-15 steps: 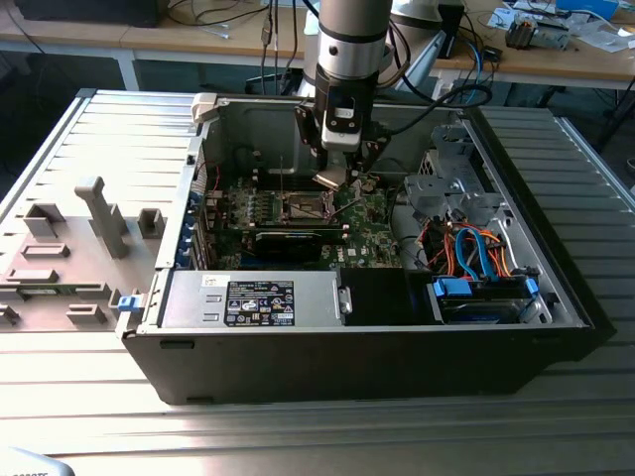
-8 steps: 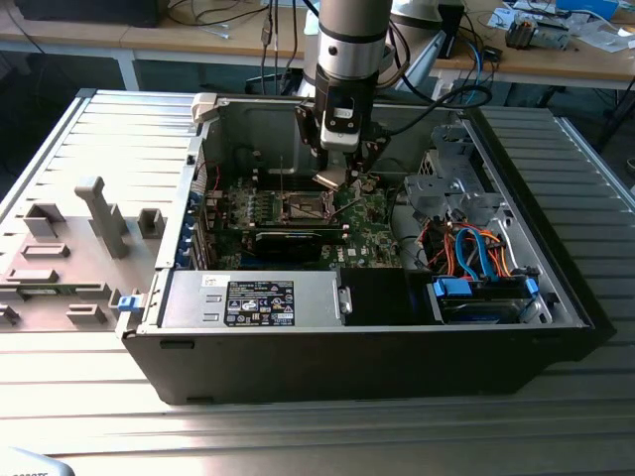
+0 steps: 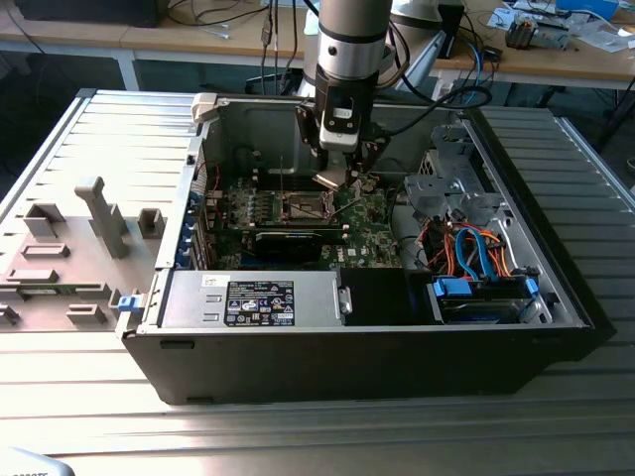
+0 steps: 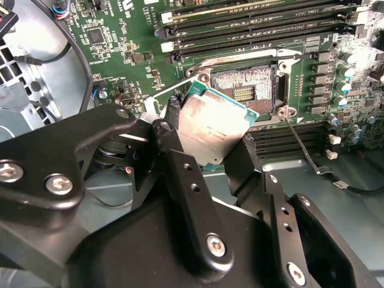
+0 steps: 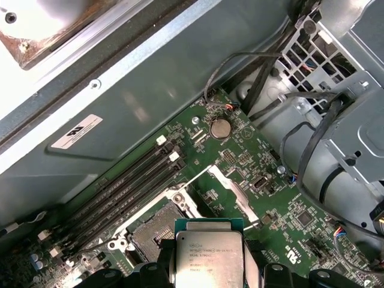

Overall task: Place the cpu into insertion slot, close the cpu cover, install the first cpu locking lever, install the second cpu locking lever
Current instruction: 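Place the cpu into insertion slot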

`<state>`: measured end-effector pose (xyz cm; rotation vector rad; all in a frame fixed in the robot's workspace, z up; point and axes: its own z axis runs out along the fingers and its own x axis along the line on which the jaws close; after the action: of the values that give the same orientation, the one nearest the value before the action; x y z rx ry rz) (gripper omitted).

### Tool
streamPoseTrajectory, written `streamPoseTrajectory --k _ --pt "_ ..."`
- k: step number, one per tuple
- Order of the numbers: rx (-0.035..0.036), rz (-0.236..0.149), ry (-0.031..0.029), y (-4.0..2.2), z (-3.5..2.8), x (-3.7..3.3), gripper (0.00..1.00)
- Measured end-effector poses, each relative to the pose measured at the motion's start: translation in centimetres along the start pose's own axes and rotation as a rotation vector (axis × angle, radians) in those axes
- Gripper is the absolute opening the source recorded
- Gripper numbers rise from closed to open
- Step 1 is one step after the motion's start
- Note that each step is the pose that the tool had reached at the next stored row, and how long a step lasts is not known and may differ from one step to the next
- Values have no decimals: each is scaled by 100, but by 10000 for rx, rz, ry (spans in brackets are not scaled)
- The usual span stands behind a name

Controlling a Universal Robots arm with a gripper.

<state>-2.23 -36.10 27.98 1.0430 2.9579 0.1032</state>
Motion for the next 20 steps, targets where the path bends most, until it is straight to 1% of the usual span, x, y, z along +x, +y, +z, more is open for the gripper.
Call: streamPoseTrajectory --k 20 --pt "-5 281 -18 0 5 0 54"
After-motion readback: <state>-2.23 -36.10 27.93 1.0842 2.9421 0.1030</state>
